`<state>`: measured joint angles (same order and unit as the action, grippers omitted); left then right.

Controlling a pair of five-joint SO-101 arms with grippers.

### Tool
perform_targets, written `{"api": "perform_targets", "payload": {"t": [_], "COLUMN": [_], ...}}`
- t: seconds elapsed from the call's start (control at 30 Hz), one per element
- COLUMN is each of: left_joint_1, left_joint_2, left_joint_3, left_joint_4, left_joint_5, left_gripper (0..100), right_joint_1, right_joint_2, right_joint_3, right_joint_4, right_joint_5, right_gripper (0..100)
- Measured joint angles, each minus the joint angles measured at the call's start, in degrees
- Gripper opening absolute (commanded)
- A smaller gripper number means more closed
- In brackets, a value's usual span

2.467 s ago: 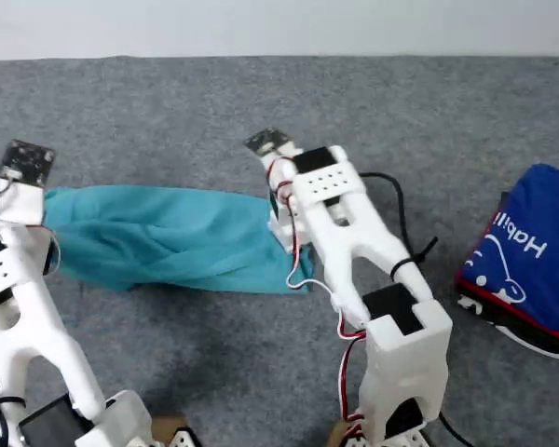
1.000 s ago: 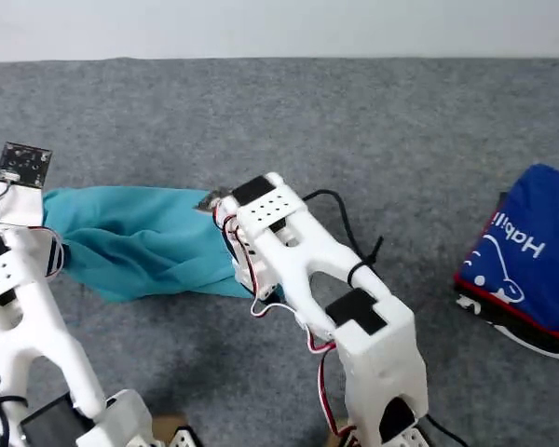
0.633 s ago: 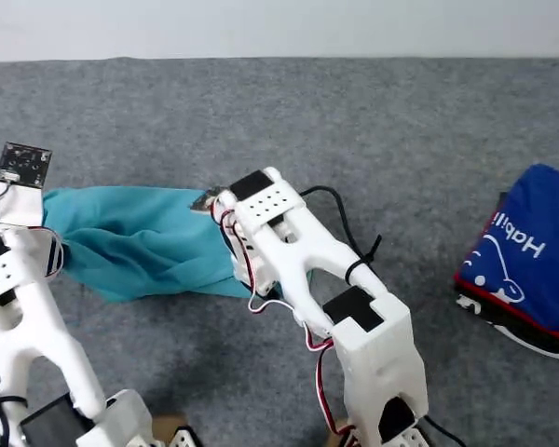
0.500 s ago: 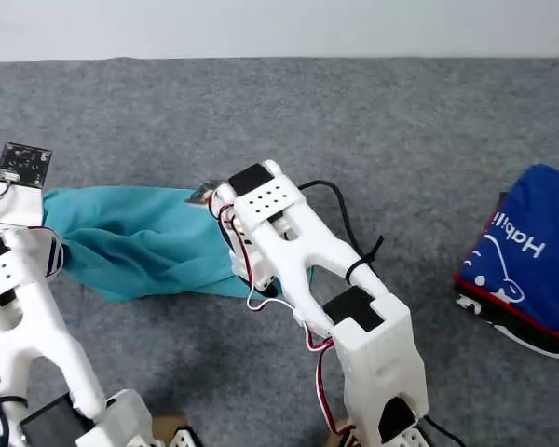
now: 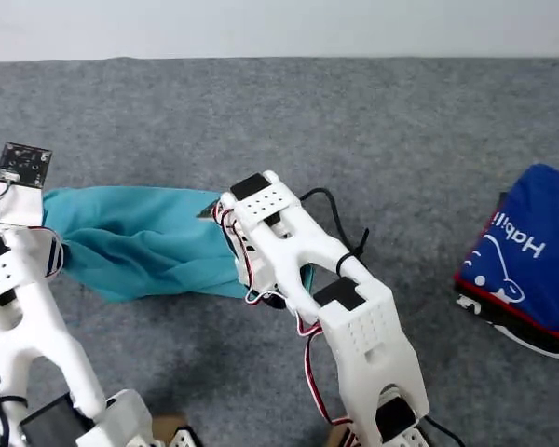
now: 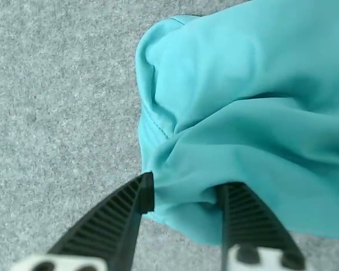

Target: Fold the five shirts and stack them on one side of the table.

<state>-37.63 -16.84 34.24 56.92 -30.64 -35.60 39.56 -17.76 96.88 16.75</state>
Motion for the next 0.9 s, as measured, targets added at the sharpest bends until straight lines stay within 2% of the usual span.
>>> {"api": "perform_targets", "payload": {"t": [0.37, 0.53, 0.8, 0.9], "left_joint_1": [0.0, 0.0, 0.0, 0.0], "left_joint_2": [0.0, 0.0, 0.0, 0.0], "left_joint_3": [0.0, -2.8, -9.2, -9.2], "left_joint_4": [0.0, 0.1, 5.5, 5.5], "left_joint_5": [0.0, 0.0, 0.0, 0.0], "left_gripper": [18, 18, 18, 18], "right_joint_1": [0.5, 0.5, 3.9, 4.2], "right_joint_2": [0.2, -3.9, -10.0, -8.6], "right_joint_3": [-11.4, -11.6, -11.4, -9.3], "right_joint_4": [3.6, 3.6, 3.6, 3.6], "right_joint_5": [2.1, 3.7, 4.7, 4.9], "right_gripper": [0.9, 0.9, 1.2, 6.5]}}
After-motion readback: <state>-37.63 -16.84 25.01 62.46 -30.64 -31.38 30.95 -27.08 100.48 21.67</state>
